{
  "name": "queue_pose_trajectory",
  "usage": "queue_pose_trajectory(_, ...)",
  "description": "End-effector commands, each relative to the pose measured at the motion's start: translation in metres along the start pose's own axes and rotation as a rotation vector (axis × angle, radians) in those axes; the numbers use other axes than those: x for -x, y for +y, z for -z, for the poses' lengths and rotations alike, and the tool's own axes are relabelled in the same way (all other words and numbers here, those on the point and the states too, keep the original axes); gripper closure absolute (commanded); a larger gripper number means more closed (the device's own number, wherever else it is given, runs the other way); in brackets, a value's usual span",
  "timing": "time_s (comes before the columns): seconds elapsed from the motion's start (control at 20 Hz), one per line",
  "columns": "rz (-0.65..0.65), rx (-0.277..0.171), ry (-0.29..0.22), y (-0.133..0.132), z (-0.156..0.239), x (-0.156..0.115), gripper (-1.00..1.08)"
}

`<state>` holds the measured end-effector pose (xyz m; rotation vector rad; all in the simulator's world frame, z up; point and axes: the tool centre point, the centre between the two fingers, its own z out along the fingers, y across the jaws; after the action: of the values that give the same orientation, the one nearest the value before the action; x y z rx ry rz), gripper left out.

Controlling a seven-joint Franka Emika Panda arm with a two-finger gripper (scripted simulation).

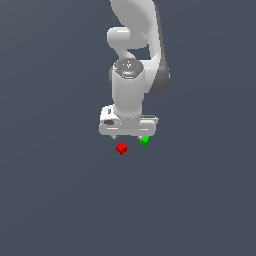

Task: Stack the red cube on top of the green cube.

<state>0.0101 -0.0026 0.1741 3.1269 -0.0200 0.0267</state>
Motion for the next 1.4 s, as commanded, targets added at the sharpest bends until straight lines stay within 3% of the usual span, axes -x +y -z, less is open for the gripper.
queue_pose_trajectory(0.0,0.0,0.0,0.0,0.0,0.0,0.0,-0.92)
queue_pose_trajectory(0.6,0.097,-0.003,-0.001,0.002,-0.014,0.007,-0.92)
queue_pose_trajectory(1.35,0.449,-0.014,-0.007,0.015,-0.066,0.03,-0.92)
